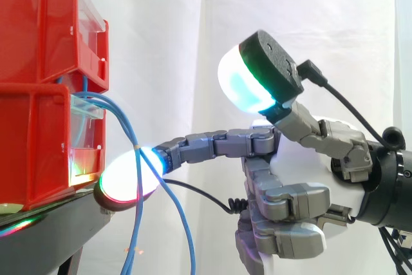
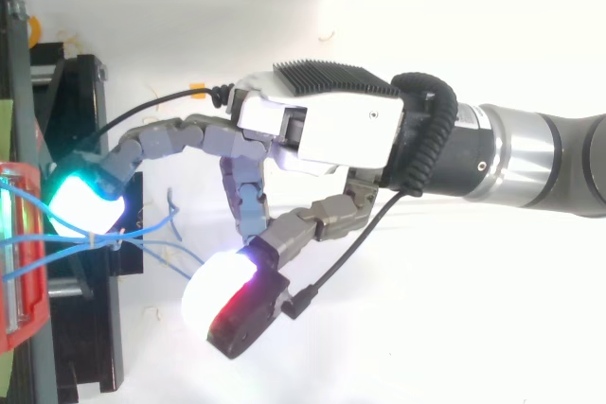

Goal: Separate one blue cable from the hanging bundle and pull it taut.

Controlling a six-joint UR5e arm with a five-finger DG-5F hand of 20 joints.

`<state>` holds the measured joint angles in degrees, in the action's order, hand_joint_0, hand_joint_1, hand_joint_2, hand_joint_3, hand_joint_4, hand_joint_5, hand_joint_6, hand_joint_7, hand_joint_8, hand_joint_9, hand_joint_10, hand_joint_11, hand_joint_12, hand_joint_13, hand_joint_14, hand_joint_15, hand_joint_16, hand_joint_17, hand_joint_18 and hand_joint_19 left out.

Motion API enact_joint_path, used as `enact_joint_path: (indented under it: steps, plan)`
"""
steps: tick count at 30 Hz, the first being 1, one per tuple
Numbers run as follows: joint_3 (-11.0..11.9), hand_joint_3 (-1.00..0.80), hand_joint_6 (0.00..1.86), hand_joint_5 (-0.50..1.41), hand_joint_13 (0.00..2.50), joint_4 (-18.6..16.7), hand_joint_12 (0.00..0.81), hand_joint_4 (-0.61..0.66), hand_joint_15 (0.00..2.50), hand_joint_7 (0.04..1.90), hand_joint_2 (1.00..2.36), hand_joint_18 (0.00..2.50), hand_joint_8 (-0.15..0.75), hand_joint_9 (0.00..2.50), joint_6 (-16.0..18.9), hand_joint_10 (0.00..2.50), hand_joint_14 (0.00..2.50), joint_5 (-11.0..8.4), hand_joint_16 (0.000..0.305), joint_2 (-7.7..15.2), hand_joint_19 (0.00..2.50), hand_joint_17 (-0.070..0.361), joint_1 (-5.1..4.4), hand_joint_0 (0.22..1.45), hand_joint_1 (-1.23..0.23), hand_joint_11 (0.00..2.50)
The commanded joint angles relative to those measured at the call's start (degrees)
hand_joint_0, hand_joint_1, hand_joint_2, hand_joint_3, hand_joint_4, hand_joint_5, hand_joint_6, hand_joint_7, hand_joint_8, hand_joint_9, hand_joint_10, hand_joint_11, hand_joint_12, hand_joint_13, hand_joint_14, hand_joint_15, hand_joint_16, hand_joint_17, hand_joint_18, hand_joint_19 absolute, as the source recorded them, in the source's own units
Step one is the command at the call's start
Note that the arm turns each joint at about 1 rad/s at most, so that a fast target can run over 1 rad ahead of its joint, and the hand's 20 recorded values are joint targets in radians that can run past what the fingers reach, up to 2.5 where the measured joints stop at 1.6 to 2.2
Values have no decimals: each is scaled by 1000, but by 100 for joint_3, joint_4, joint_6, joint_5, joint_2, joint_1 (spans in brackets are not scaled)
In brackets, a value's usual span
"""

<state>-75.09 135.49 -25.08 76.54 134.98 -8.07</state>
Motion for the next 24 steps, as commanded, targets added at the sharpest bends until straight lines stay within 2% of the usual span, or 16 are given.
enact_joint_path:
  steps: [1, 3, 7, 9, 19, 24]
  plan:
    - [12, -500, 502, -96, 1658, -49, 435, 218, 1169, 690, 1000, 1424, 322, 1831, 109, 5, 18, -165, 91, 2, 561, 205, -54, 323, -486, 1787]
    - [21, -500, 502, -93, 1651, -49, 440, 217, 1163, 714, 1000, 1405, 323, 1822, 135, 7, 18, -253, 92, 2, 560, 206, -98, 324, -489, 1796]
    - [21, -500, 503, -88, 1635, -84, 438, 224, 1166, 769, 1000, 1361, 328, 1814, 250, 4, 18, -262, 91, 2, 565, 204, -124, 331, -504, 1777]
    - [21, -500, 504, -81, 1632, -84, 433, 252, 1165, 859, 1000, 1346, 327, 1810, 329, 5, 17, -297, 90, 2, 576, 203, -142, 334, -508, 1774]
    - [12, -500, 504, -72, 1612, -49, 428, 303, 1173, 1021, 1000, 1298, 305, 1795, 513, 4, 18, -315, 89, 2, 589, 201, -159, 345, -517, 1785]
    - [12, -500, 504, -58, 1575, 21, 422, 314, 1163, 1099, 1000, 1222, 328, 1713, 786, 11, 16, -289, 86, -7, 606, 194, -168, 350, -514, 1658]
